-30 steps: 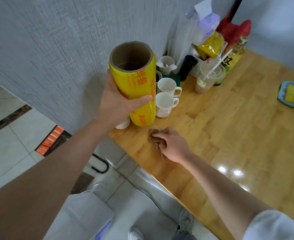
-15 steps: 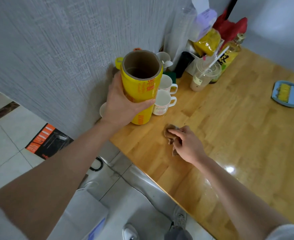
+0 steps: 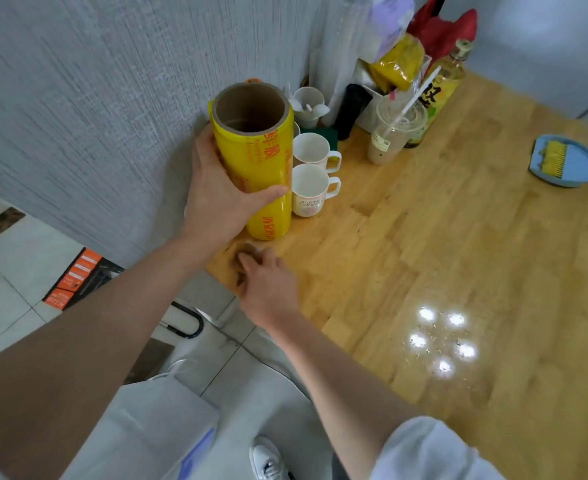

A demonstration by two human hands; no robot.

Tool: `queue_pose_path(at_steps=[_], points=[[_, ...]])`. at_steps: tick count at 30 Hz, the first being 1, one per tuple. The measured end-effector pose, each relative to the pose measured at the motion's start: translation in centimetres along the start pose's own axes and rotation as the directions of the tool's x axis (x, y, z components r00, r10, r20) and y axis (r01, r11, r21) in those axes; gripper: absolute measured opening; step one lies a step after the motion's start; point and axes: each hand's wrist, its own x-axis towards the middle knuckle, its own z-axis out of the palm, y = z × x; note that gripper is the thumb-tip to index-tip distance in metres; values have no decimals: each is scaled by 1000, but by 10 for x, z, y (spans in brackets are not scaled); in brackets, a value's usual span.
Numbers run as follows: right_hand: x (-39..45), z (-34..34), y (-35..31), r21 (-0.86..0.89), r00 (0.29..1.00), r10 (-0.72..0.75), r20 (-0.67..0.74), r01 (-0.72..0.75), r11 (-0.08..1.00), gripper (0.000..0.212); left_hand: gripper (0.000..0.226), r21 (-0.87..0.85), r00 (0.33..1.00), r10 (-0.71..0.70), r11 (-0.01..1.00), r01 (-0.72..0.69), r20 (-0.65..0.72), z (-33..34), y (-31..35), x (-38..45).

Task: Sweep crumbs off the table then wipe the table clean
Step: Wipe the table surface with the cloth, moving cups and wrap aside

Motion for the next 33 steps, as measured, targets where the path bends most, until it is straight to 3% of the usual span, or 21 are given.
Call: queue_pose_path(at_steps=[2,4,5,8,9,11,12,14,15,16,17,19,21,23,27,30,33], points=[[3,6,-13,3,999,-36,40,36,999,45,104,-4,998,4,1000,-4,-58,-5,-3,-10],[-3,0,-1,9,990,-124,72,124,992,43,72,64,982,140,989,-133,-128,-7,-3,-29],[-10,-5,11,11,984,-159,75,159,987,41,55,104,966,237,968,-227,-101,-7,-1,-40],[-45,-32,72,17,995,-101,-5,101,995,39,25,148,899,397,893,-425,186,1,8,-61],[-58,-46,98,13,999,-16,-46,17,1000,39,19,159,866,373,883,-442,332,8,13,-63],[-81,-86,156,5,959,239,-149,-242,970,40,18,228,750,164,892,-391,641,25,24,-67],[-89,-105,187,34,885,409,-224,-412,910,42,24,306,664,11,881,-360,747,35,26,-70],[-89,-139,234,146,627,693,-356,-695,704,44,36,456,532,-227,819,-350,816,54,22,-75],[-80,-148,244,188,522,768,-372,-768,612,43,42,500,500,-290,788,-360,816,62,18,-77],[-70,-149,248,193,485,795,-363,-796,574,42,48,532,485,-328,760,-374,811,70,15,-81],[-55,-147,243,168,523,772,-360,-778,605,41,51,565,492,-355,729,-387,795,73,14,-83],[-19,-131,224,72,706,623,-336,-641,764,41,51,618,555,-377,705,-348,742,82,13,-89],[14,-110,192,-22,864,427,-267,-448,894,41,47,607,667,-342,767,-210,662,84,11,-96],[23,-87,155,-72,956,244,-161,-258,964,41,46,575,757,-294,808,-128,583,89,8,-100],[-51,-56,98,-18,997,68,-31,-69,997,42,29,617,814,-261,774,-145,519,97,5,-102],[-111,-64,117,53,1000,23,18,-24,998,41,26,643,820,-290,756,-120,494,105,-2,-107],[-164,-104,190,55,981,186,-47,-183,982,43,53,743,752,-440,662,-99,492,121,8,-117]])
